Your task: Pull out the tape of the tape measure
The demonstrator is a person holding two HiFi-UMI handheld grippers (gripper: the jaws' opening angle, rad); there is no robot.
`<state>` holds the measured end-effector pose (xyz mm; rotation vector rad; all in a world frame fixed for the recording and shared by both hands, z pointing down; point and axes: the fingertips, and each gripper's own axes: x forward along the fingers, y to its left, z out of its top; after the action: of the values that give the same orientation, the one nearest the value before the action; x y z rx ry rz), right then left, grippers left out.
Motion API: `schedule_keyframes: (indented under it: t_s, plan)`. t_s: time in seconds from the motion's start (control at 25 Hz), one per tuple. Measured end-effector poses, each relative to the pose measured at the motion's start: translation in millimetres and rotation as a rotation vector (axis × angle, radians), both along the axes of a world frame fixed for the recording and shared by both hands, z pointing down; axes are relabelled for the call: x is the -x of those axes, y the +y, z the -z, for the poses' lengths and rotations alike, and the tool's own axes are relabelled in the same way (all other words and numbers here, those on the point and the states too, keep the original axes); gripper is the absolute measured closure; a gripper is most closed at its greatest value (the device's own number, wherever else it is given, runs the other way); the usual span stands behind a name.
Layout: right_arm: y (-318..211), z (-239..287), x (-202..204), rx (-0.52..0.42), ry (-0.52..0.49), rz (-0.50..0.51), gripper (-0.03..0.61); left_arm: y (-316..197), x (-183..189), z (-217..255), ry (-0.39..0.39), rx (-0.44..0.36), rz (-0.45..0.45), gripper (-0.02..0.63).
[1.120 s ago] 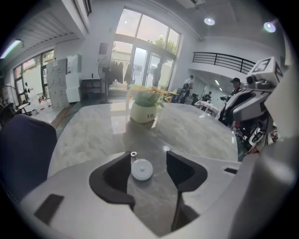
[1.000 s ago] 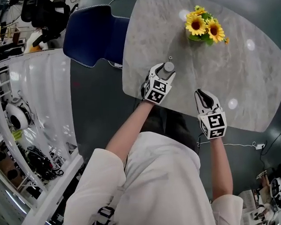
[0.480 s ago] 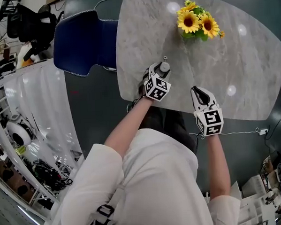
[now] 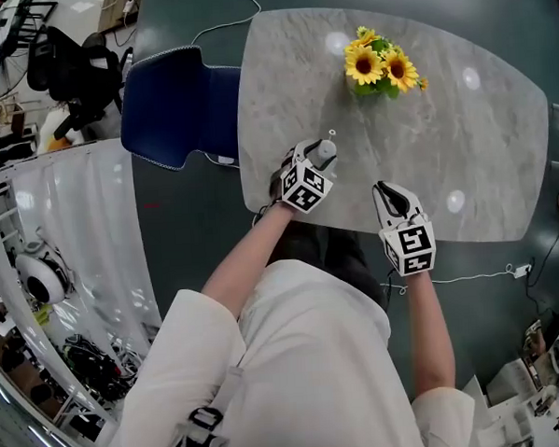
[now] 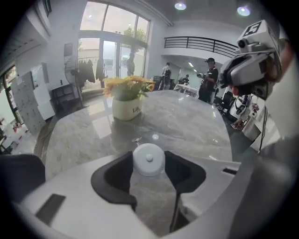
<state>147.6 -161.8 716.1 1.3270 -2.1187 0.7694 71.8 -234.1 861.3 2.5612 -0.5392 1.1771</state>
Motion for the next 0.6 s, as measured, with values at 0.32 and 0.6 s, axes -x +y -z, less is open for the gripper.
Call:
schedule_keyframes:
  t_s: [0.32, 0.6]
  plan:
    - [-1.3, 58.3, 0.7, -0.1, 0.03, 0.039, 0.532, 17.9, -8.8, 98.7, 0.142, -0.024, -0.145, 0.397]
    - [4.9, 104.2, 5.9, -0.186, 0.068, 0.118, 0.532, 43.5, -12.8, 173.5, 0.219, -0.049, -0.286, 0.397]
